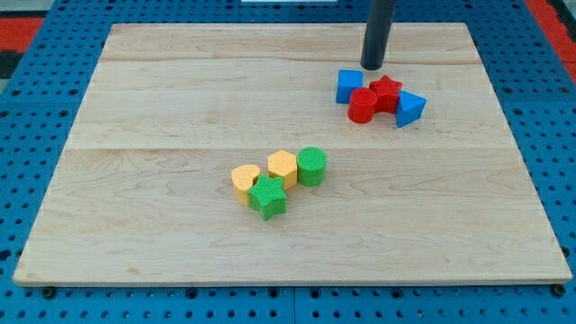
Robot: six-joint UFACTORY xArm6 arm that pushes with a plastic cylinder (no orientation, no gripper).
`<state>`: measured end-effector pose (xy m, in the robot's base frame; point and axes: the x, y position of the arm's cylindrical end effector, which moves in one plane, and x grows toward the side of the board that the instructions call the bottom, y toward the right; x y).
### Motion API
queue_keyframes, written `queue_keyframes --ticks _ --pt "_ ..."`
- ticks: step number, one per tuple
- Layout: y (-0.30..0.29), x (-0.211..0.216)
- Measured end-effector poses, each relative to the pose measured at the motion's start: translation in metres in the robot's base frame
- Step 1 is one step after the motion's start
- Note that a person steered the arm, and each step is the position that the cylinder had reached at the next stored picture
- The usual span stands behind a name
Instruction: Push the blue cube into the red star
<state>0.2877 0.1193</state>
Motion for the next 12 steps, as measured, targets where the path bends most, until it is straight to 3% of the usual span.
queue_keyframes --ticks 2,4,5,6,10,12 --pt "0.003 -0.005" --pt "0.059 -0.005" --pt "0.122 0.026" --pt "0.144 0.062" --pt "0.123 0.064" --pt "0.049 -0.007"
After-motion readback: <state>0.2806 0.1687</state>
